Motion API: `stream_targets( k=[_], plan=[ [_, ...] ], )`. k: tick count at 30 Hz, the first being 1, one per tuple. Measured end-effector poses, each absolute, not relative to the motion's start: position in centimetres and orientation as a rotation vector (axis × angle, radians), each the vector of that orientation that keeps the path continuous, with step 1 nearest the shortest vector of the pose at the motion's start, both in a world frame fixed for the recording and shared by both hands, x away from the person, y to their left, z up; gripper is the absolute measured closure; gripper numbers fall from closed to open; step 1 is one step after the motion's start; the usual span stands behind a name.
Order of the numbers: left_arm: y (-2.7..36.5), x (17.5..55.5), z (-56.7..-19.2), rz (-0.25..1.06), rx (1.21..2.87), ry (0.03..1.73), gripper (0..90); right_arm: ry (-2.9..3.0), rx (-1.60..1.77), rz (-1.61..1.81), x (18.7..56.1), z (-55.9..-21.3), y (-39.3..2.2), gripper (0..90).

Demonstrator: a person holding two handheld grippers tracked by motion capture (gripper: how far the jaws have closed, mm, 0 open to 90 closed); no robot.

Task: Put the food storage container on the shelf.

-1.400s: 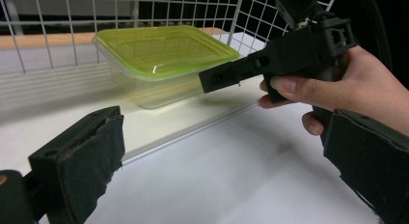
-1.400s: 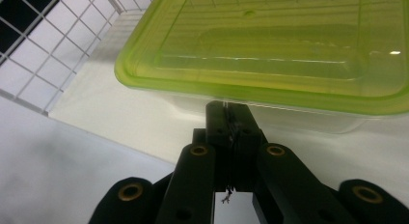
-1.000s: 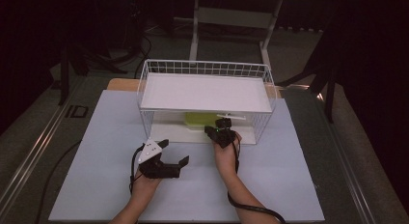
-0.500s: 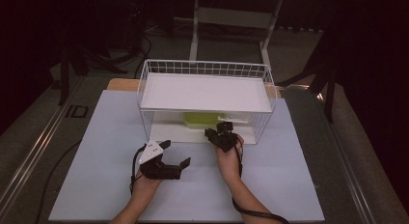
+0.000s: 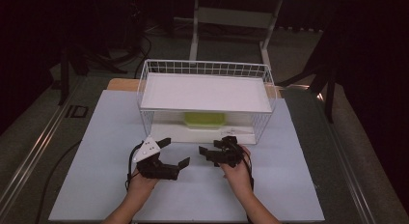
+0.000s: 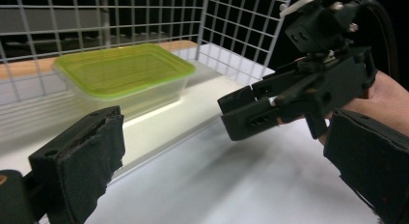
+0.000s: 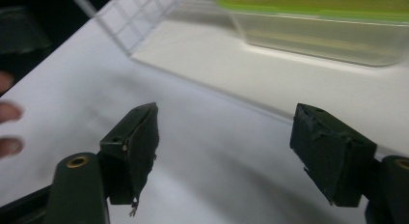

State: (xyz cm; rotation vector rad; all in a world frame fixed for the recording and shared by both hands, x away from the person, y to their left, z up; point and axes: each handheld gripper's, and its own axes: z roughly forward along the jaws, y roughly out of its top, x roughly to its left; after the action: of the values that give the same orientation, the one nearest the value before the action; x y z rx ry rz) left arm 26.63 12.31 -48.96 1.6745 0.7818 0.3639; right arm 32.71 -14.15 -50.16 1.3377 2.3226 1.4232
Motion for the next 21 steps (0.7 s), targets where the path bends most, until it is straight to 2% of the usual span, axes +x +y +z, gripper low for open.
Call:
stream_targets(
  k=[2,9,21],
  plan=[
    [12.4,26.3,-48.8,0.355,1.682,0.767,1.6,2.343,1.302,1.454,32.0,-50.0,-14.5,19.3],
    [12.7,24.9,-48.4,0.304,1.698,0.719,1.6,2.333,1.184,1.516,29.3,-49.3,-15.9,19.1],
    [14.4,23.3,-48.1,0.296,1.712,0.721,1.6,2.339,1.116,1.497,26.5,-48.1,-19.2,17.4]
  ],
)
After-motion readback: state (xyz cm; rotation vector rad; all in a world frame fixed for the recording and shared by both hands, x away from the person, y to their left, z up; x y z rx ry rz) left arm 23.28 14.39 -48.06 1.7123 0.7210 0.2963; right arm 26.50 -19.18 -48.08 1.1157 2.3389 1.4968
